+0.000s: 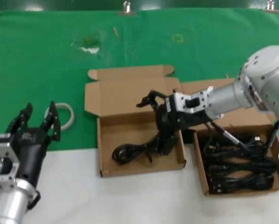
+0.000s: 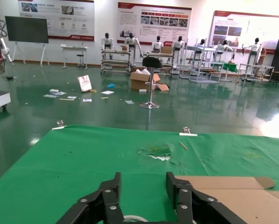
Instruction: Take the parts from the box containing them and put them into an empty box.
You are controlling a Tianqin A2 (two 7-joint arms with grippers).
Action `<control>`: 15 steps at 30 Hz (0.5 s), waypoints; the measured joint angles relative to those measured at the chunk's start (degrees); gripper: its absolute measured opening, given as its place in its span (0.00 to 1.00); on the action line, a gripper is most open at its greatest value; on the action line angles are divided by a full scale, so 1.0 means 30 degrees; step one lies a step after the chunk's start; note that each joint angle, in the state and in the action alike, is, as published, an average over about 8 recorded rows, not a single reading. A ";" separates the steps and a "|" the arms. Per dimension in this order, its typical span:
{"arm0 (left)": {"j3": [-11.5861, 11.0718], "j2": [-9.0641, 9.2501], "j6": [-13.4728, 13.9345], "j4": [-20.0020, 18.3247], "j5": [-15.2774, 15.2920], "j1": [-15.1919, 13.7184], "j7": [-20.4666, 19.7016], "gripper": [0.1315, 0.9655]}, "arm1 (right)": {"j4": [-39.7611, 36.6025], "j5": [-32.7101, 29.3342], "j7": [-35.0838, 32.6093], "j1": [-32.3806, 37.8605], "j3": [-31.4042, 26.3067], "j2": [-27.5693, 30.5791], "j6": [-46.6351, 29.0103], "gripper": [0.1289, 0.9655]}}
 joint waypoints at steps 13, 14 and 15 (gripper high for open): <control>0.0008 0.0003 -0.0007 0.0000 -0.0004 0.0001 -0.0004 0.55 | 0.4387 0.1234 0.2078 -0.3600 0.1095 0.0568 0.3243 1.00; 0.0008 0.0003 -0.0008 0.0000 -0.0004 0.0001 -0.0003 0.58 | 0.4792 0.1348 0.2270 -0.3933 0.1197 0.0620 0.3542 1.00; 0.0009 0.0003 -0.0009 0.0001 -0.0004 0.0001 -0.0003 0.61 | 0.5199 0.1462 0.2463 -0.4267 0.1299 0.0673 0.3843 1.00</control>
